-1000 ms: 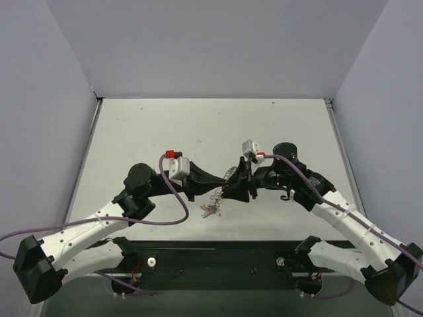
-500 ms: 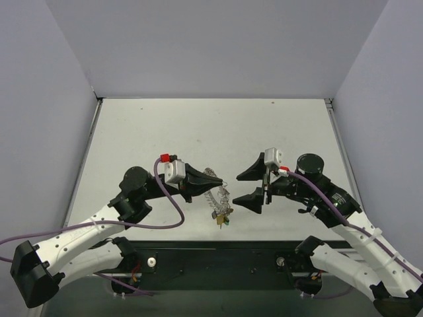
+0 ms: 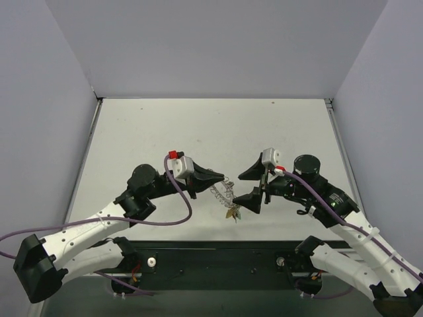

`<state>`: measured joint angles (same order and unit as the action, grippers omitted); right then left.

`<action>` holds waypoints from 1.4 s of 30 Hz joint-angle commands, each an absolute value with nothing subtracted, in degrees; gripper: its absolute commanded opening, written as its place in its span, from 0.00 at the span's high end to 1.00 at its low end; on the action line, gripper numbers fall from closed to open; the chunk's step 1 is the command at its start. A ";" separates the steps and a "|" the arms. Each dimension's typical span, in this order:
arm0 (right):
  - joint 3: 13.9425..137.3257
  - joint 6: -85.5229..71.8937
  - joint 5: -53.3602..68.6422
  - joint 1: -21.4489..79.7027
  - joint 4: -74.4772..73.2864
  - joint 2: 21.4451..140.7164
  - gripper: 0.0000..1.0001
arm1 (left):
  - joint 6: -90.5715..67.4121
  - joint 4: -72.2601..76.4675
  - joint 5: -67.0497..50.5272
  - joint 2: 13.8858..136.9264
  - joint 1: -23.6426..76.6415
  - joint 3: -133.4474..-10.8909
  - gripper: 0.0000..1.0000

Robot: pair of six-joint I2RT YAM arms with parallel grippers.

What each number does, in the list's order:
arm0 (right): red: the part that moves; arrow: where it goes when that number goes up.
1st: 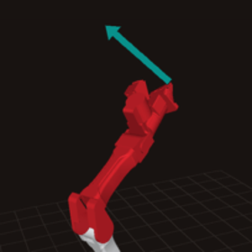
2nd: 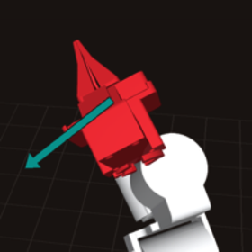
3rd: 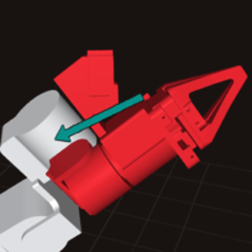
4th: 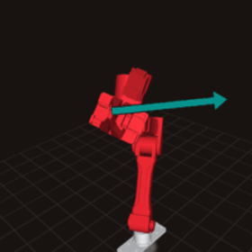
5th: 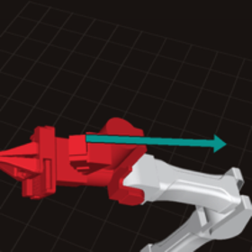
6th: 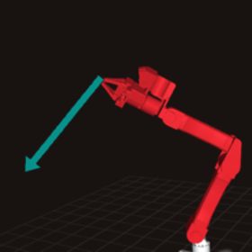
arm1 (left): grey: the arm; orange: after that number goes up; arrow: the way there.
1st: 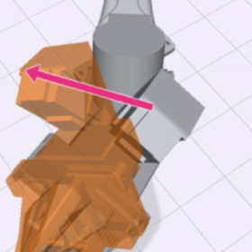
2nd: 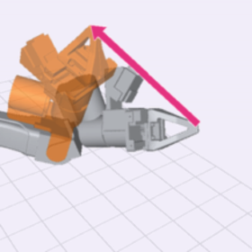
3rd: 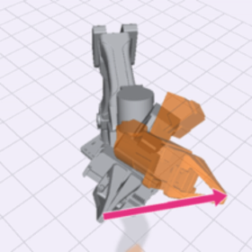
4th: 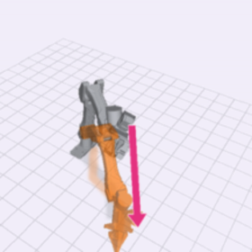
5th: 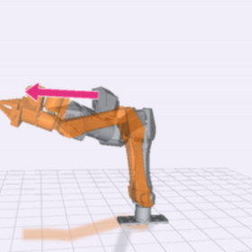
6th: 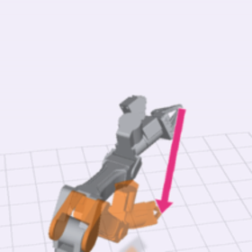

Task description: Put the keys on the keyring

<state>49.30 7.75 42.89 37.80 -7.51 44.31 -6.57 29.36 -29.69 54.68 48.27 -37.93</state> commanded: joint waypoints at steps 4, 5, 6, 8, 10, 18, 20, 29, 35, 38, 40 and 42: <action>47.64 6.77 40.35 36.74 -4.48 42.72 0.21 | -3.25 34.09 -19.69 64.06 48.25 -43.58 1.00; 47.38 6.59 40.25 36.56 -4.48 42.37 0.19 | -3.25 35.15 -17.69 67.03 48.16 -44.03 1.00; 46.94 6.33 40.17 36.56 -4.48 42.10 0.17 | -2.73 36.37 -16.88 68.54 47.99 -44.47 1.00; 46.50 5.98 39.29 36.30 -4.31 41.31 0.16 | -2.11 39.02 -15.04 73.01 47.38 -46.66 1.00; 46.06 5.63 39.03 35.95 -4.31 40.78 0.15 | -1.67 40.07 -14.85 76.19 46.41 -50.25 1.00; 44.39 4.92 38.93 35.25 -4.48 39.38 0.14 | -2.91 44.30 -14.59 88.50 42.72 -56.69 1.00; 43.86 4.83 39.11 35.16 -4.48 39.46 0.14 | -3.51 44.55 -13.89 91.21 42.71 -56.17 1.00; 42.45 4.22 41.13 34.98 -3.96 40.87 0.14 | -13.87 58.00 -12.13 99.23 42.80 -41.23 1.00; 41.66 3.43 42.01 34.98 -3.34 41.83 0.14 | -14.86 61.00 -7.39 94.67 44.12 -32.09 1.00; 41.49 3.34 42.36 34.98 -3.16 42.27 0.14 | -14.68 60.91 -5.10 92.12 44.56 -28.58 1.00; 41.31 3.16 42.45 35.07 -2.90 42.36 0.14 | -14.59 61.00 -4.75 90.19 44.82 -27.51 1.00; 41.31 3.08 42.36 35.07 -2.64 42.28 0.13 | -12.75 56.98 -5.18 87.99 46.05 -28.38 1.00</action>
